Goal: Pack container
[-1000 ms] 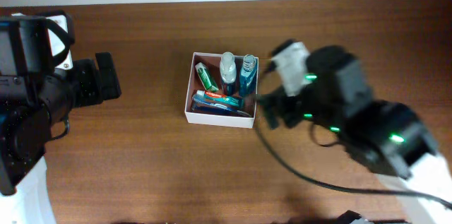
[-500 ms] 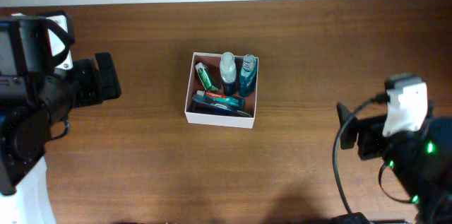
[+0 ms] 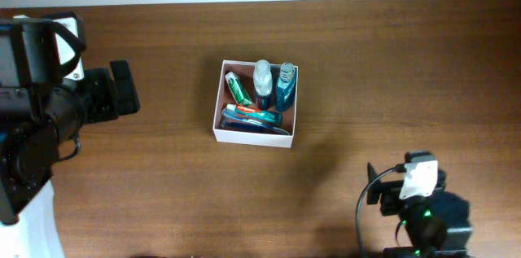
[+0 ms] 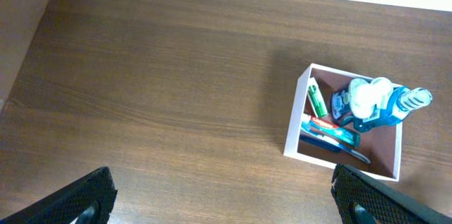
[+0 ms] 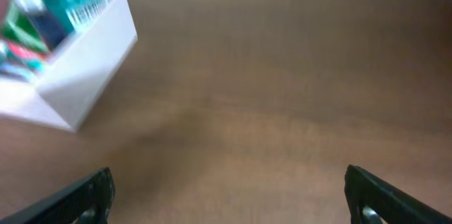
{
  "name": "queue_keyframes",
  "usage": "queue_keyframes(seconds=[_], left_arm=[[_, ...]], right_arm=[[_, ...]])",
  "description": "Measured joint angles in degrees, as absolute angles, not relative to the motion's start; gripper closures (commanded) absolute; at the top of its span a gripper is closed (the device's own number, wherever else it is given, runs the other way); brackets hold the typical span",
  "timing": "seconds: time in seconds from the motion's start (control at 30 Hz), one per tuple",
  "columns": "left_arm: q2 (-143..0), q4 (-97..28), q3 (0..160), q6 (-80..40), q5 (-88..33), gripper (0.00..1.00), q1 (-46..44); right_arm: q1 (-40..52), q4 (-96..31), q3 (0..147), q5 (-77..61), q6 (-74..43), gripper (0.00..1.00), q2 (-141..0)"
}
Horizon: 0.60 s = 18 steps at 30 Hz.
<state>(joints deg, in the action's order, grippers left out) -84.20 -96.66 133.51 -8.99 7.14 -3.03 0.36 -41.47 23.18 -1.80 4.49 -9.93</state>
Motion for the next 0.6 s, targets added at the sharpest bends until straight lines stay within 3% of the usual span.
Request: queue_keyframes(seconds=[0.3, 0.6], left_arm=[[-84.20, -96.66, 133.51, -8.99, 7.14, 0.01, -3.03], [-84.20, -96.66, 133.51, -8.99, 7.14, 0.01, -3.03]], right_arm=[[-0.32, -31.62, 9.67, -4.12, 4.51, 0.01, -0.91], [-0.34, -29.30, 8.54, -4.43, 4.51, 0.01, -0.89]])
